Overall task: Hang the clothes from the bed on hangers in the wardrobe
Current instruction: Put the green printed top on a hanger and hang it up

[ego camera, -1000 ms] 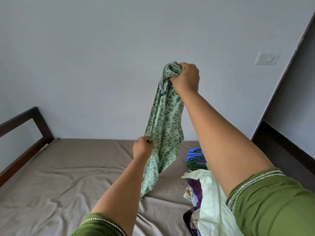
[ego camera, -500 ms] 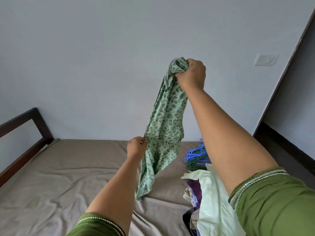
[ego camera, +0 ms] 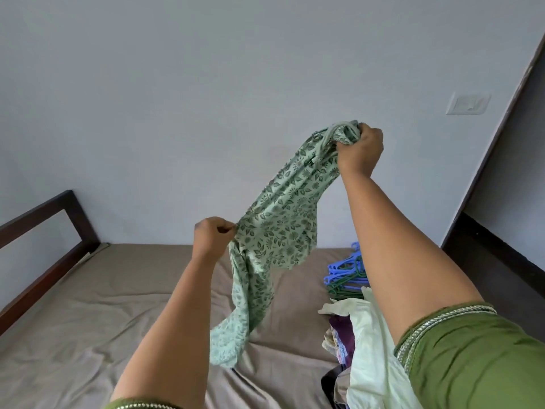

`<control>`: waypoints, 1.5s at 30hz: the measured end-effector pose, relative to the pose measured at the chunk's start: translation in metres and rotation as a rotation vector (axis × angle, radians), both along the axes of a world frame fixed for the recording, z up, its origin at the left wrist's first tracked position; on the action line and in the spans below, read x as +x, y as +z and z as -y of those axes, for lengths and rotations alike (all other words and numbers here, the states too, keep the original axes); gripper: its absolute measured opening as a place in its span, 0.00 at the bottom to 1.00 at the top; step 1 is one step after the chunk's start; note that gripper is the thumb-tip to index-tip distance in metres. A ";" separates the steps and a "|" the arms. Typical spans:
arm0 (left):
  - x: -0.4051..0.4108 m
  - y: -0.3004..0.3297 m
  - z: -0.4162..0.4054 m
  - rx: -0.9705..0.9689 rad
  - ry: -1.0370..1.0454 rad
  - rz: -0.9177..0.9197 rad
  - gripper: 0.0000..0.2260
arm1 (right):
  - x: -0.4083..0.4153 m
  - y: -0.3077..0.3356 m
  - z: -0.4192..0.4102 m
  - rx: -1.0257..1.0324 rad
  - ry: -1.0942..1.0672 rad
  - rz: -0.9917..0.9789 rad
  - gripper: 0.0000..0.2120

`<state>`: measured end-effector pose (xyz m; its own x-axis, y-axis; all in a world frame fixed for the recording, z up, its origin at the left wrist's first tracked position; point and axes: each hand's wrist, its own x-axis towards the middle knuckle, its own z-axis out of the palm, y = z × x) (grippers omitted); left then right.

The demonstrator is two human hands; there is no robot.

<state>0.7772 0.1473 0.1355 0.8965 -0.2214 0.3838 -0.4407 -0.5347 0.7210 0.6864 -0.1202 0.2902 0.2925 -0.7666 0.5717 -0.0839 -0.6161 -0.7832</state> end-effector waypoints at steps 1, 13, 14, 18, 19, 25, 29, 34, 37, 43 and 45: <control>0.002 0.004 -0.001 0.058 -0.023 0.017 0.02 | 0.001 0.000 0.000 0.001 -0.001 0.010 0.16; -0.019 -0.050 0.023 0.322 -0.284 -0.330 0.10 | 0.017 -0.014 -0.030 -0.122 0.140 -0.004 0.17; -0.018 -0.053 0.022 0.270 -0.285 -0.342 0.10 | 0.016 -0.013 -0.029 -0.136 0.136 -0.008 0.17; -0.012 -0.054 0.021 0.350 -0.334 -0.365 0.06 | 0.011 -0.009 -0.024 -0.146 0.104 -0.024 0.15; -0.012 -0.054 0.022 0.367 -0.339 -0.382 0.08 | 0.010 -0.007 -0.023 -0.142 0.087 -0.020 0.14; -0.022 -0.065 0.023 -0.209 -0.329 -0.782 0.15 | 0.009 0.002 -0.022 -0.166 -0.025 0.019 0.11; -0.038 -0.064 0.037 -0.482 -0.384 -0.972 0.22 | 0.036 -0.009 -0.015 0.056 0.348 -0.299 0.39; -0.046 -0.047 0.049 -0.632 -0.581 -1.067 0.16 | 0.030 -0.083 -0.012 0.620 0.906 -0.572 0.44; -0.041 -0.047 0.055 -0.708 -0.514 -1.033 0.14 | 0.013 -0.161 -0.002 0.749 0.659 -0.610 0.19; -0.040 -0.063 0.059 -0.831 -0.401 -1.092 0.17 | -0.039 -0.264 -0.012 1.132 0.597 -0.718 0.16; -0.043 -0.063 0.062 -0.854 -0.400 -1.091 0.19 | -0.044 -0.269 -0.018 1.119 0.587 -0.590 0.19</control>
<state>0.7343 0.0849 0.0725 0.7575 -0.5806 -0.2984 0.5143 0.2493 0.8206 0.6425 -0.1019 0.0209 0.7073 -0.4120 -0.5744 -0.5204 0.2465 -0.8176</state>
